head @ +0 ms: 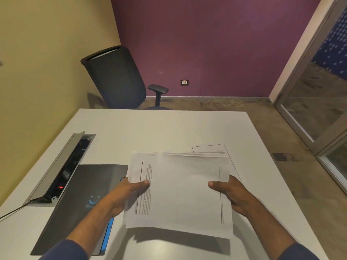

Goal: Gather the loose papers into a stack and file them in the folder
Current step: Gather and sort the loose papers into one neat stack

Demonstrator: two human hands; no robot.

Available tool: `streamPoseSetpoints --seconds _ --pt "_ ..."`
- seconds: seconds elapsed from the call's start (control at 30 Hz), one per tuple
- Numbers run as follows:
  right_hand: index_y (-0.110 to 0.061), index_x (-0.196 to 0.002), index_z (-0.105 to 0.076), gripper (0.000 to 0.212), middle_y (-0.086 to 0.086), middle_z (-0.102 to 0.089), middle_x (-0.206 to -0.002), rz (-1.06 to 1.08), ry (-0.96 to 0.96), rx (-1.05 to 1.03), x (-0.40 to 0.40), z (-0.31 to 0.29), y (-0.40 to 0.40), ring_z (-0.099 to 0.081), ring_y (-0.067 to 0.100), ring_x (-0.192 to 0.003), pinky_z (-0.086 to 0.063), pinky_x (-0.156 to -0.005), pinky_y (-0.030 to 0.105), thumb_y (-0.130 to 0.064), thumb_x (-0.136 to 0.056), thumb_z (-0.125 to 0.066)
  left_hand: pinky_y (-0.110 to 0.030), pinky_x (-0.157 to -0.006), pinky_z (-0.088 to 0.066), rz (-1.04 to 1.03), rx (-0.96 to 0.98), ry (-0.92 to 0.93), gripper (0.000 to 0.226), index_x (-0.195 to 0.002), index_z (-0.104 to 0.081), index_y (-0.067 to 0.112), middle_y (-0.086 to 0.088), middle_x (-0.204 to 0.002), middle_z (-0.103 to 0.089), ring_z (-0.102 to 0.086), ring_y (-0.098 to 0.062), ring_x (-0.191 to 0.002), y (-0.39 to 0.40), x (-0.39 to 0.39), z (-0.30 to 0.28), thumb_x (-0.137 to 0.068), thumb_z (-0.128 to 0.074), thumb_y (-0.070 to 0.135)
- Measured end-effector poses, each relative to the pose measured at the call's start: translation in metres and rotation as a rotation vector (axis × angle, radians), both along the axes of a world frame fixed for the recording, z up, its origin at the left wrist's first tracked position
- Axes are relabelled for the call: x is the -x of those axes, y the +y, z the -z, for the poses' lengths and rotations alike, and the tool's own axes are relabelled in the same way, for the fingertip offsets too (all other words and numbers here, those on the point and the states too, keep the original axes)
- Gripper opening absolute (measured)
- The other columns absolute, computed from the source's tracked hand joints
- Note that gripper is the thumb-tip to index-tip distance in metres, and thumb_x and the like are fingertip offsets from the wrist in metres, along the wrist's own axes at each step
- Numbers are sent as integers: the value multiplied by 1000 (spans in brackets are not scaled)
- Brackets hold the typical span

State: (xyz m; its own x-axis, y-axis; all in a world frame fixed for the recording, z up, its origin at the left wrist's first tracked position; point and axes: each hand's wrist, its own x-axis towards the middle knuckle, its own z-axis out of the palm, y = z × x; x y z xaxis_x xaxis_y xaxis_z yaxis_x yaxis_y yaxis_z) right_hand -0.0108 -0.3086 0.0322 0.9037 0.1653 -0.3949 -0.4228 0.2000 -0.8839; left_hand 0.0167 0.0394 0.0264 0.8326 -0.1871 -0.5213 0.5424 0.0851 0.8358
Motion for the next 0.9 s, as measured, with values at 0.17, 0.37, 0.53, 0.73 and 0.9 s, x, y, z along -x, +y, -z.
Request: streamPoseSetpoints --seconds 0.17,0.37,0.53,0.73,0.9 --pt "-9 -106 -73 27 9 -77 -105 77 -119 174 -4 -4 3 -73 24 -101 -57 -86 31 -7 -80 -77 -36 -91 -55 -2 -98 -115 27 -116 -71 12 -7 -111 -77 -73 -25 -104 -16 2 9 -89 -72 15" --pt "-18 -88 -75 21 -3 -80 -87 296 -253 269 2 11 6 -75 10 -80 -56 -65 16 -2 -75 -81 -23 -76 -58 -103 -170 -345 33 -99 -78 19 1 -96 -80 -76 -14 -90 -12 5 23 -69 -89 9" --pt "-15 -101 -76 31 0 -79 -98 186 -263 328 15 33 2 -74 14 -93 -57 -78 20 5 -77 -76 -40 -89 -57 -46 -150 -286 57 -107 -76 15 -8 -104 -79 -74 -26 -99 -11 14 36 -54 -95 23" --pt "-10 -101 -74 30 2 -79 -93 216 -165 301 20 49 7 -74 17 -86 -57 -68 21 6 -76 -75 -35 -91 -55 -99 -176 -270 31 -108 -77 10 -7 -104 -79 -72 -27 -105 -17 15 47 -78 -82 7" --pt "-18 -88 -76 19 -3 -79 -85 307 -153 339 21 53 20 -72 12 -79 -56 -70 26 -1 -80 -75 -36 -93 -55 -140 -155 -254 25 -107 -77 8 -8 -105 -79 -72 -26 -106 -23 20 52 -82 -77 3"
